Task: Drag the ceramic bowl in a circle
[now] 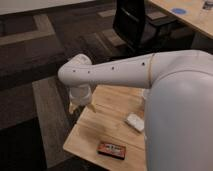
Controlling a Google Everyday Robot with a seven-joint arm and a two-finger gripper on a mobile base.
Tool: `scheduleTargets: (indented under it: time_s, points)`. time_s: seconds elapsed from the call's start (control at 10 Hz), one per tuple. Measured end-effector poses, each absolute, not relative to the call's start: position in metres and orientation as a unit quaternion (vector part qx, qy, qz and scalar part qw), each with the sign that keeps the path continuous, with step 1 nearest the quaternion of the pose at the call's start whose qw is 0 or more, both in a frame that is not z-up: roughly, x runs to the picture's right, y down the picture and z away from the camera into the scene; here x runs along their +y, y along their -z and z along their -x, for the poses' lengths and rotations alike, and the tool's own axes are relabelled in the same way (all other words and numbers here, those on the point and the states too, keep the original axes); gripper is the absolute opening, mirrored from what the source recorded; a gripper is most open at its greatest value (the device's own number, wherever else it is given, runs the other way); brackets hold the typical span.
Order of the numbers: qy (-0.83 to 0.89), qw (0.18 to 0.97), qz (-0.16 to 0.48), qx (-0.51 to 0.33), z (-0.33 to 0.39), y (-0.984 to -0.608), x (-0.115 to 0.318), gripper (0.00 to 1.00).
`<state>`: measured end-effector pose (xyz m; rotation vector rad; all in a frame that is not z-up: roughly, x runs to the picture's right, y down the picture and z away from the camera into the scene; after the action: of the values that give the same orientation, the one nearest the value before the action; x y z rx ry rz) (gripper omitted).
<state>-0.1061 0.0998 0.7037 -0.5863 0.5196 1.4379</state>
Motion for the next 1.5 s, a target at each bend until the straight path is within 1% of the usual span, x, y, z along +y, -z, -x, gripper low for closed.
scheduleTargets:
  time_s: [0.3,0.5,0.9,1.3,1.5]
  points:
    - [-0.641,0.683,0.261,0.232,0.106,-0.704,0.100,0.65]
    - [-0.654,0.674,0.254,0.232,0.092,-0.700,0.092,0.65]
    - [-0.679,0.651,0.240,0.242,0.030,-0.686,0.070,0.65]
    - [-0.706,0.623,0.228,0.247,-0.058,-0.672,0.039,0.65]
    - [-0.706,0.623,0.229,0.246,-0.058,-0.671,0.039,0.65]
